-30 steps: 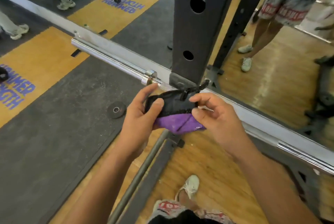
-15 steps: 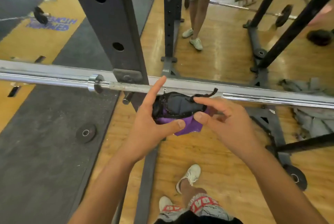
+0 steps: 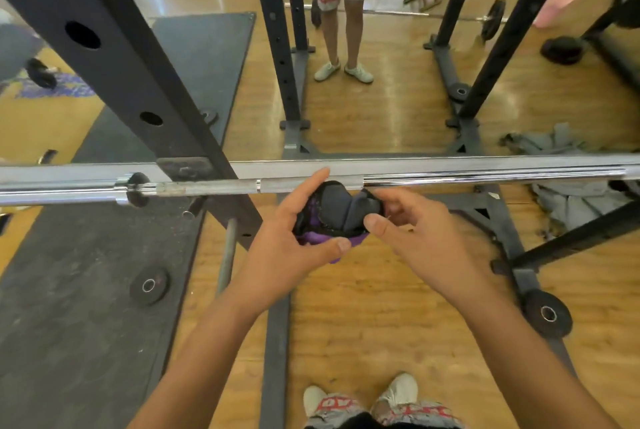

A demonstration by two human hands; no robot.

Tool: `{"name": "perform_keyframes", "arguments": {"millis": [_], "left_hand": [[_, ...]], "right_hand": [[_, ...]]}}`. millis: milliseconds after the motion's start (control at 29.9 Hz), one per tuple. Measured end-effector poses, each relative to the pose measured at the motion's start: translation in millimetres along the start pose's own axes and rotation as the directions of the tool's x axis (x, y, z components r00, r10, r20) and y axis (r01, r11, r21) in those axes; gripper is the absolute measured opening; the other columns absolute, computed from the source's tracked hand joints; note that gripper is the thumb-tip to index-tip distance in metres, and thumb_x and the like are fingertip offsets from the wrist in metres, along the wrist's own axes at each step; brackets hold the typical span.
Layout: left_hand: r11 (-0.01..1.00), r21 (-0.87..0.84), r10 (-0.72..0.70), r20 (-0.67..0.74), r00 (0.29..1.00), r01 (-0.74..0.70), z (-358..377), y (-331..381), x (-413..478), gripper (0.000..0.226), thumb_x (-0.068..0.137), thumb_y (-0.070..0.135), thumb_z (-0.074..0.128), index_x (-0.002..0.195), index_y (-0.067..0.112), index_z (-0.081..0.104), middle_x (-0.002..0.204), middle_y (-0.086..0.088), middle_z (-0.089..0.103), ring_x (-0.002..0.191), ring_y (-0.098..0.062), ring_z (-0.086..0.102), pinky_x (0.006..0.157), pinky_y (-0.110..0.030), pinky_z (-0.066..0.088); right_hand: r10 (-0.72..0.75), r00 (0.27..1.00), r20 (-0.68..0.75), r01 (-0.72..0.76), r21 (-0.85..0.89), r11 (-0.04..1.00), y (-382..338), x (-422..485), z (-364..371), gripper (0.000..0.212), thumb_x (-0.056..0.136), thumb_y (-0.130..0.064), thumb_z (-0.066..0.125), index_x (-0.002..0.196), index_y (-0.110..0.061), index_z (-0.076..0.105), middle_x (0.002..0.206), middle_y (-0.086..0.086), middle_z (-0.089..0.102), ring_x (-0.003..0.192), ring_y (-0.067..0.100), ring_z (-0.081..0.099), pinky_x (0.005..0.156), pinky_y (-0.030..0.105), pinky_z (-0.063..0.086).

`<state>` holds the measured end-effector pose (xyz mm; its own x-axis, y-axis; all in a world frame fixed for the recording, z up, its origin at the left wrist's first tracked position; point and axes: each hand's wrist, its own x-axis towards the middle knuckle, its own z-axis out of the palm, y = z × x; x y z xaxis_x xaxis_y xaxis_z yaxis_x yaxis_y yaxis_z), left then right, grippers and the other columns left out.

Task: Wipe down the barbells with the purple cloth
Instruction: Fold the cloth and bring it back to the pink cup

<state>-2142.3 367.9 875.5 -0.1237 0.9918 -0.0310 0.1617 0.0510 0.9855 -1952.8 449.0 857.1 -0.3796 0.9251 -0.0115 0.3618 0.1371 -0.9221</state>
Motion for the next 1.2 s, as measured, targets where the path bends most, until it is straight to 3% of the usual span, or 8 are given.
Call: {"name": "perform_keyframes", "arguments": {"millis": [134, 268, 401, 535, 769, 903, 1004, 1204], "left_hand": [[0.999, 0.012, 0.041, -0.045, 0.998, -0.041, 21.3, 4.2, 7.3, 0.075, 0.09, 0.021, 0.068, 0.155, 0.025, 0.033, 0.13, 0.017, 0.064, 0.118, 0.002, 0.061, 0.094, -0.013, 0.047], [1.0, -0.009, 0.028, -0.154, 0.988, -0.03, 32.1, -3.9, 15.0, 0.046, 0.104, 0.045, 0.043, 0.149, 0.044, 0.041, 0.123, 0.008, 0.064, 0.117, -0.012, 0.059, 0.109, -0.043, 0.043], [0.996, -0.044, 0.059, -0.242, 0.969, -0.071, 37.4, 6.7, 24.3, 0.04, 0.103, 0.045, 0.044, 0.142, 0.052, 0.046, 0.142, 0.0, 0.059, 0.132, -0.024, 0.056, 0.109, -0.057, 0.043], [0.983, -0.152, 0.056, -0.309, 0.949, -0.107, 38.4, 13.3, 35.9, 0.039, 0.106, 0.018, 0.045, 0.14, 0.037, 0.044, 0.121, 0.005, 0.071, 0.118, -0.023, 0.066, 0.1, -0.056, 0.052], [0.989, -0.115, 0.076, -0.179, 0.981, -0.097, 47.3, 21.2, 40.3, 0.075, 0.084, -0.011, 0.071, 0.145, 0.025, 0.047, 0.121, 0.014, 0.069, 0.113, -0.013, 0.068, 0.089, -0.026, 0.057], [0.987, -0.121, 0.098, -0.094, 0.991, -0.109, 50.0, 23.1, 44.8, 0.081, 0.08, -0.009, 0.077, 0.146, 0.025, 0.047, 0.126, 0.009, 0.068, 0.117, -0.015, 0.065, 0.09, -0.027, 0.056], [0.976, -0.182, 0.097, -0.108, 0.989, -0.116, 51.8, 26.9, 48.9, 0.076, 0.077, 0.0, 0.077, 0.142, 0.029, 0.05, 0.125, 0.007, 0.068, 0.118, -0.018, 0.065, 0.092, -0.028, 0.055], [0.88, -0.474, -0.059, -0.153, 0.986, -0.02, 57.6, 34.6, 55.7, 0.072, 0.077, 0.001, 0.075, 0.143, 0.02, 0.051, 0.128, -0.009, 0.067, 0.118, -0.025, 0.066, 0.087, -0.031, 0.058]], "right_hand": [[-0.05, 0.985, -0.165, 0.068, 0.108, 0.992, 6.2, -1.2, -14.7, 0.035, 0.087, -0.013, 0.077, 0.096, -0.045, 0.067, 0.085, -0.012, 0.073, 0.079, 0.006, 0.068, 0.071, 0.026, 0.054], [-0.064, 0.95, -0.306, 0.134, 0.217, 0.967, 11.4, -6.6, -23.1, 0.033, 0.09, -0.005, 0.072, 0.099, -0.037, 0.07, 0.091, -0.01, 0.075, 0.086, 0.014, 0.072, 0.077, 0.04, 0.06], [-0.079, 0.963, -0.259, 0.15, 0.268, 0.952, 20.5, -11.3, -23.6, 0.03, 0.089, 0.002, 0.072, 0.099, -0.026, 0.065, 0.098, -0.006, 0.071, 0.096, 0.015, 0.069, 0.078, 0.033, 0.057], [-0.022, 0.989, -0.148, 0.052, 0.204, 0.978, 32.5, -11.5, -30.6, 0.019, 0.088, -0.004, 0.074, 0.092, -0.018, 0.061, 0.097, -0.006, 0.068, 0.096, 0.013, 0.065, 0.067, 0.045, 0.058], [-0.025, 0.998, 0.055, -0.005, 0.481, 0.876, 20.6, 3.5, -50.5, 0.032, 0.085, -0.035, 0.067, 0.112, -0.019, 0.058, 0.108, -0.006, 0.069, 0.106, 0.013, 0.065, 0.089, 0.029, 0.053], [0.076, 0.995, 0.057, -0.094, 0.461, 0.882, 6.8, 12.8, -52.8, 0.046, 0.092, -0.055, 0.057, 0.13, -0.029, 0.052, 0.089, -0.013, 0.072, 0.085, 0.001, 0.066, 0.074, 0.016, 0.052], [0.116, 0.993, -0.003, -0.103, 0.431, 0.896, 10.2, 16.8, -56.1, 0.041, 0.092, -0.066, 0.05, 0.113, -0.034, 0.062, 0.094, 0.004, 0.067, 0.086, 0.009, 0.061, 0.079, 0.031, 0.049], [-0.038, 0.98, 0.196, -0.05, 0.426, 0.903, 14.1, 13.6, -71.9, 0.016, 0.081, -0.035, 0.067, 0.073, -0.023, 0.069, 0.073, 0.009, 0.053, 0.074, 0.02, 0.046, 0.075, 0.038, 0.036]]}}
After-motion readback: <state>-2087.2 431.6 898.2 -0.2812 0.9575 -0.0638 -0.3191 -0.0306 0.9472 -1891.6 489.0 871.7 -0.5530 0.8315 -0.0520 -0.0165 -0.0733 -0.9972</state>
